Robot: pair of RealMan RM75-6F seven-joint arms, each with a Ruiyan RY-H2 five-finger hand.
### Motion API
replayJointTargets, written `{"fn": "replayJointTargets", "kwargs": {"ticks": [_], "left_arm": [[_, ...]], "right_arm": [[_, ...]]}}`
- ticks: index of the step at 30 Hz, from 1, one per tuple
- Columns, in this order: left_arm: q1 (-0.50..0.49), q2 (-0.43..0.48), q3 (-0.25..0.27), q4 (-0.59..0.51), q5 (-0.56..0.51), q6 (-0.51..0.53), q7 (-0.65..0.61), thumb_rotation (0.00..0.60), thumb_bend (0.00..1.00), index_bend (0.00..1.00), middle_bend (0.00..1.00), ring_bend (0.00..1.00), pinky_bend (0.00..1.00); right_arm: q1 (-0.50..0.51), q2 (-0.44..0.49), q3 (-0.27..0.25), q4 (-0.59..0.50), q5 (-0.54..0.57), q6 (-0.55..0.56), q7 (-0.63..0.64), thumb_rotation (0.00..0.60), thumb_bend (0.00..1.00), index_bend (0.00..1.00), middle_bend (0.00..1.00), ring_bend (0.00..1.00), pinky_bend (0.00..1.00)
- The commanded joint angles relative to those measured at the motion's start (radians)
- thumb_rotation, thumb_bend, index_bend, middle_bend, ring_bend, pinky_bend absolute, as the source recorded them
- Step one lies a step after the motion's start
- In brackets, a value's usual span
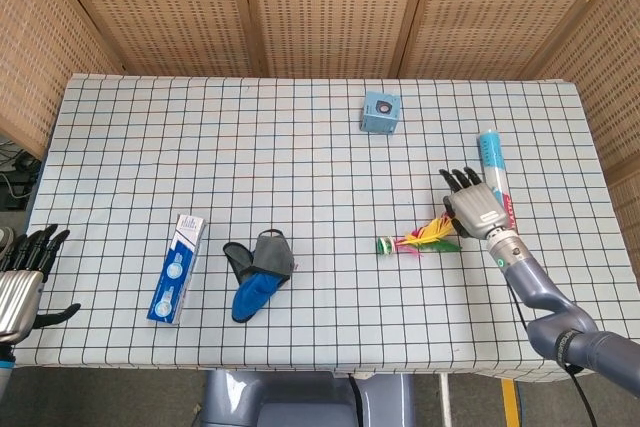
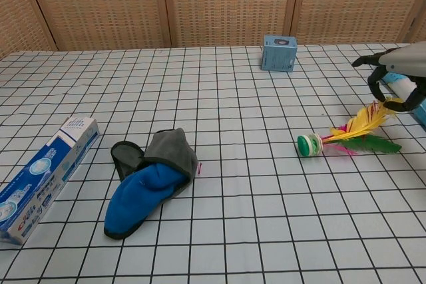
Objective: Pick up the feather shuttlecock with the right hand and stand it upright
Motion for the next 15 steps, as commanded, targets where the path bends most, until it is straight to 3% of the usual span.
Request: {"fn": "replayJointTargets", "kwargs": {"ticks": [1,15], "left_arm": [[0.000,0.002,0.001,-0.001,0.003,0.001,-0.004,0.600,0.00,0.00,0.00,0.00,0.00],[0.004,0.012,0.007,-0.002,0.021,0.012,-0.024,0.600,0.00,0.00,0.00,0.00,0.00]], "right_arm": [[-0.009,0.033,0.012,-0.043,-0.033,0.052,0.023,0.600,0.63,0.79,0.01,0.00,0.00],[0.001,0.133,0.088,-0.188,-0.035,0.166,-0.039,0.600,0.63,0.81,0.05,0.00,0.00]]}}
